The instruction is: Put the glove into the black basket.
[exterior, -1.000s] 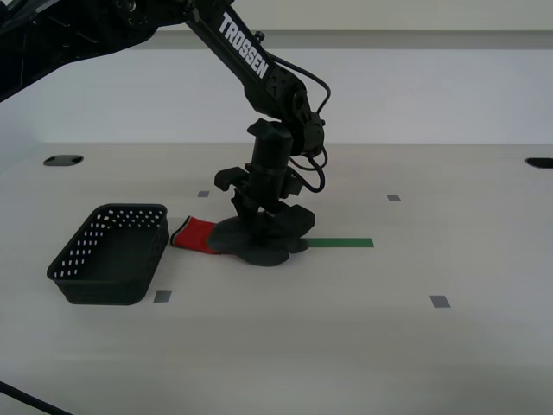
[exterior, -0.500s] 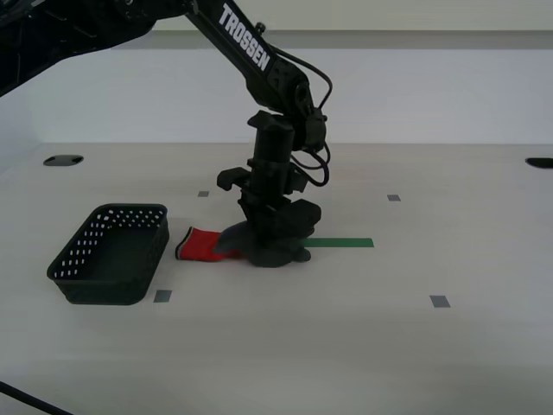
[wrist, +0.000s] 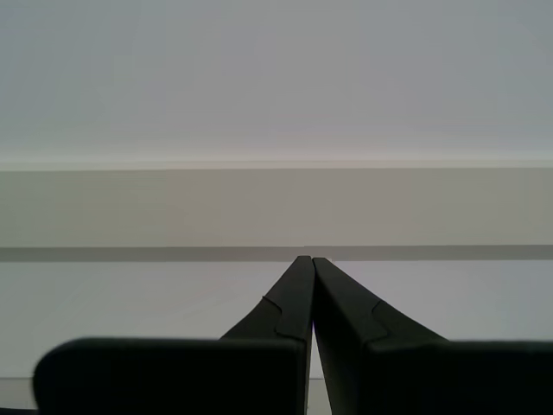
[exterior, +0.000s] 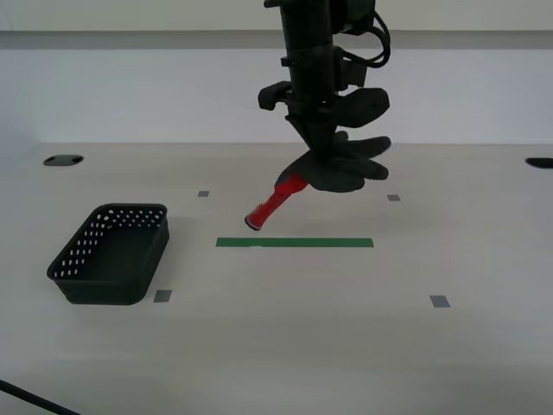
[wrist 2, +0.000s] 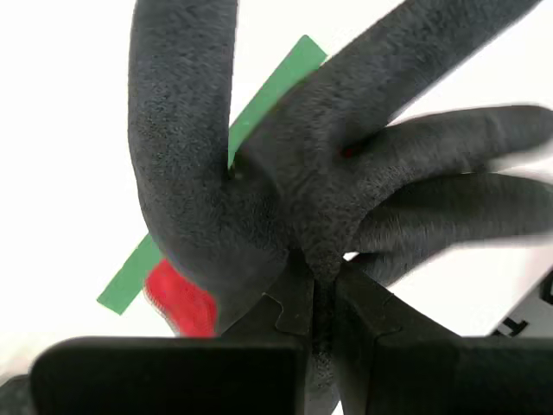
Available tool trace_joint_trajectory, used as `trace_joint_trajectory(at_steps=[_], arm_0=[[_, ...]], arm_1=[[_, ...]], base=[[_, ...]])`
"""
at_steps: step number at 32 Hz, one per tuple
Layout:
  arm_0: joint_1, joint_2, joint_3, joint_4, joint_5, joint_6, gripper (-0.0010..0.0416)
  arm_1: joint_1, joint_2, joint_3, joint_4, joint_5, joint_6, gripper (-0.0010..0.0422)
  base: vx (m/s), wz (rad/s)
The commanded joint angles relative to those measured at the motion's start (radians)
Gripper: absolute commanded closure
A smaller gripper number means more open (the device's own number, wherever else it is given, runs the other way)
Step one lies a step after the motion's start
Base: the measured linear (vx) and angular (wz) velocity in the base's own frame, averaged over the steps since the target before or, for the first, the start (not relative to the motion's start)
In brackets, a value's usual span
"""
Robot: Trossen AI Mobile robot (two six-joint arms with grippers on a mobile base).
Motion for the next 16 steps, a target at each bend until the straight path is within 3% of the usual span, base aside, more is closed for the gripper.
trace_joint_trajectory(at_steps=[1,4,10,16], arm_0=[[0.001,0.0,0.001,0.003,0.0,0.0,0.0405],[0.001,0.0,0.001,0.0,0.0,0.0,0.0405],[0.001,0.0,0.001,-0.005,0.0,0.0,0.0405],[0.001,0.0,0.001,-0.008,0.0,0.0,0.0405]], arm_1=[[-0.016,-0.035,0.0,-0.064,0.002,0.002,0.0413],[-0.04,-0.083,0.0,-0.095,0.002,0.019,0.0413],[-0.065,-0.186,0.0,-0.14,0.05,0.037,0.0413],[-0.067,-0.29,0.0,-0.213,0.047,0.063,0.0413]], base=[[0.0,0.0],[0.0,0.0],[0.0,0.0],[0.0,0.0]])
